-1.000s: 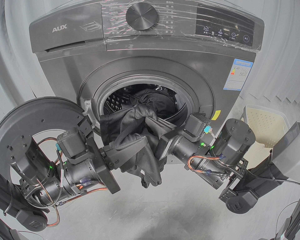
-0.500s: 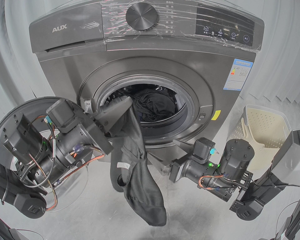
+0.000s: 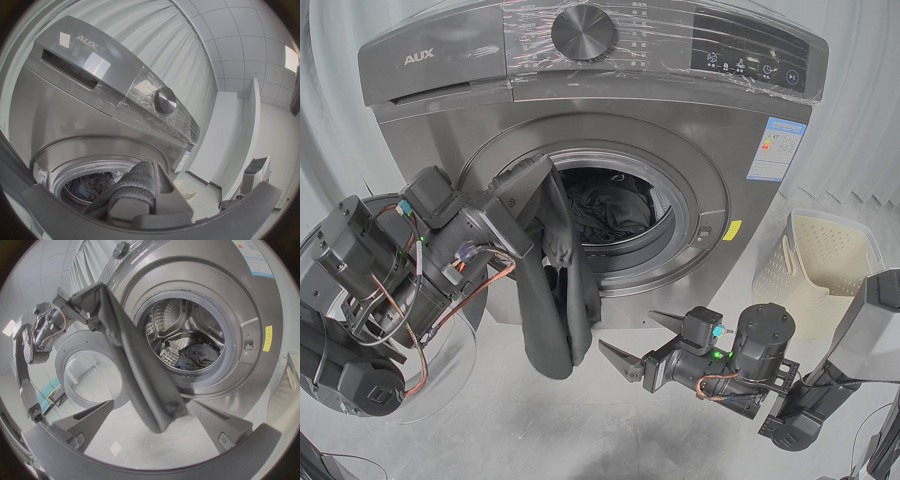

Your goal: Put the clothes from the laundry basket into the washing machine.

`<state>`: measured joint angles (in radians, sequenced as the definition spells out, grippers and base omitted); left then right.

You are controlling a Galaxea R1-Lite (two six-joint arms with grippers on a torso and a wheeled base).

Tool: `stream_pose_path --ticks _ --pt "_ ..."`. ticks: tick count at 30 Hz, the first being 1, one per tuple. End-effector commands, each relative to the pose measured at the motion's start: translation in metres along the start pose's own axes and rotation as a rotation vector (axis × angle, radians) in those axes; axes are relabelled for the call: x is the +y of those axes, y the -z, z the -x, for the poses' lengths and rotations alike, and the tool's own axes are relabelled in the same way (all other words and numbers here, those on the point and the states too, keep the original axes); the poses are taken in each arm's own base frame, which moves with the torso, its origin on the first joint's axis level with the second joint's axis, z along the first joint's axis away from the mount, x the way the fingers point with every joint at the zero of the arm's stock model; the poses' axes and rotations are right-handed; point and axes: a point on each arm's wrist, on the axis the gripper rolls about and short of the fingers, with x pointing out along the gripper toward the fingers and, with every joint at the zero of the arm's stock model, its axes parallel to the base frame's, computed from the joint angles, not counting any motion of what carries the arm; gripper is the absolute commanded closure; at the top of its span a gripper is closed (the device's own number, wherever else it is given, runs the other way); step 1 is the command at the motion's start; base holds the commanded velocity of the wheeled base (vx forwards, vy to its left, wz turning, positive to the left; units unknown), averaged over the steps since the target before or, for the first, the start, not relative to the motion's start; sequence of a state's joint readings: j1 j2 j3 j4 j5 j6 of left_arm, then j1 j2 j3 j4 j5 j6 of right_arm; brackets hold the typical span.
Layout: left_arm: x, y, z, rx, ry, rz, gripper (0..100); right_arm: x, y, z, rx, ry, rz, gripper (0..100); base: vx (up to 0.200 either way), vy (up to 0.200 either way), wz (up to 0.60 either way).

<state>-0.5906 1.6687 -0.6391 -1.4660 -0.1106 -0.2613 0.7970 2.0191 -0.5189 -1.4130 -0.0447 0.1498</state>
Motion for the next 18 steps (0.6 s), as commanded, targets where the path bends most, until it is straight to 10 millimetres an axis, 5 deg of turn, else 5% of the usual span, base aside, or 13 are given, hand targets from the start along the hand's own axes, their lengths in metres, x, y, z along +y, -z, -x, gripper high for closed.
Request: stream_pose_path --ticks 1,18 --pt "0.001 0.001 -0.002 0.0 -0.002 -0.001 100 0.005 0.008 -0.002 0.023 -0.017 0.004 0 0.0 0.0 0.0" --pt "0.002 -0.003 -0.003 -0.015 -0.003 -0.008 100 0.028 0.016 -0.025 -0.017 -0.134 -0.002 0 0.0 0.0 0.0"
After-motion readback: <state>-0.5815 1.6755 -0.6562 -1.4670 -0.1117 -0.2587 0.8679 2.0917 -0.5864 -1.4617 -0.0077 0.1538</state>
